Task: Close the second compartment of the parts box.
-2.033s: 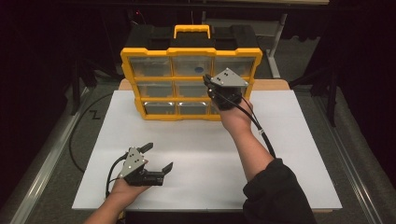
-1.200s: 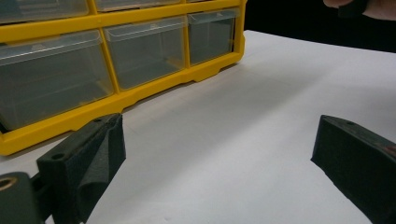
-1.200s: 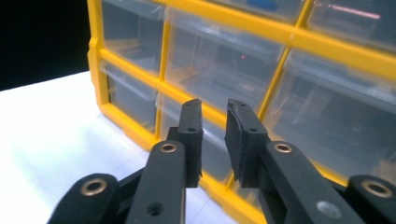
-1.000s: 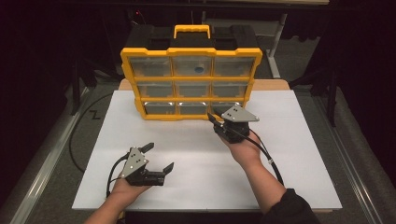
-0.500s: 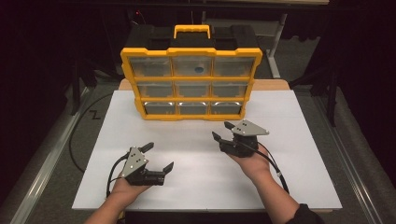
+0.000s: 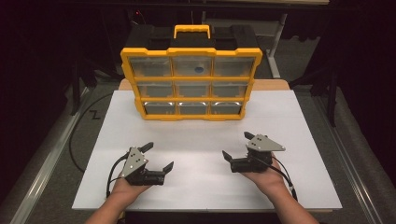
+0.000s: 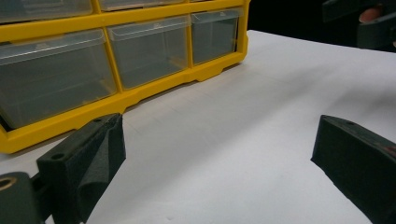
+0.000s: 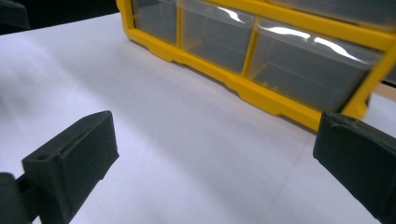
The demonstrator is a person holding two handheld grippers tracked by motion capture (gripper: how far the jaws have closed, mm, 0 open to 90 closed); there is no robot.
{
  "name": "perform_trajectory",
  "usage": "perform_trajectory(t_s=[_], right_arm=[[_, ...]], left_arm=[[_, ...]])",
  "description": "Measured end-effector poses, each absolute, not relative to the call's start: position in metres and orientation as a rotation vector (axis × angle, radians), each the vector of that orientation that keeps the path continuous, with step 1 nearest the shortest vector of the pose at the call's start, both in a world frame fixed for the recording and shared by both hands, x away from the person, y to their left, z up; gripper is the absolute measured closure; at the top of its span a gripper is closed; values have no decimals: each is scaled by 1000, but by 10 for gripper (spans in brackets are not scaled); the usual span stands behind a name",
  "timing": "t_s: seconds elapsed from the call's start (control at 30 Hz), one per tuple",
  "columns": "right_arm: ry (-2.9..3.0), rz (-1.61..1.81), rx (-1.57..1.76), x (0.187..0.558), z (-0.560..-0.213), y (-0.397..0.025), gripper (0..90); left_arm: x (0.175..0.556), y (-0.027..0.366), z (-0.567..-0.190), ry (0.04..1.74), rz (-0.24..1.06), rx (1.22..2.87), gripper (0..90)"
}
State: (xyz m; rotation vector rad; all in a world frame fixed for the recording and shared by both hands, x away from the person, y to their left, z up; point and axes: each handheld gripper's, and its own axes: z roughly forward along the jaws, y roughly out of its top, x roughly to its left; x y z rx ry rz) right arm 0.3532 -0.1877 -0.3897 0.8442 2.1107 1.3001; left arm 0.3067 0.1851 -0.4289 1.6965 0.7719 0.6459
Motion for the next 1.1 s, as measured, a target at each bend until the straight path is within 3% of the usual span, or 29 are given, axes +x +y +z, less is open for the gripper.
perform_trajectory(t_s=[0.5, 1.1], right_arm=[[2020, 1334, 924, 321, -405, -245, 12], [2027, 1317, 915, 322, -410, -241, 11]], left_arm=[[307, 188, -428, 797, 656, 1682, 32], [305, 186, -428, 772, 660, 1700, 32]])
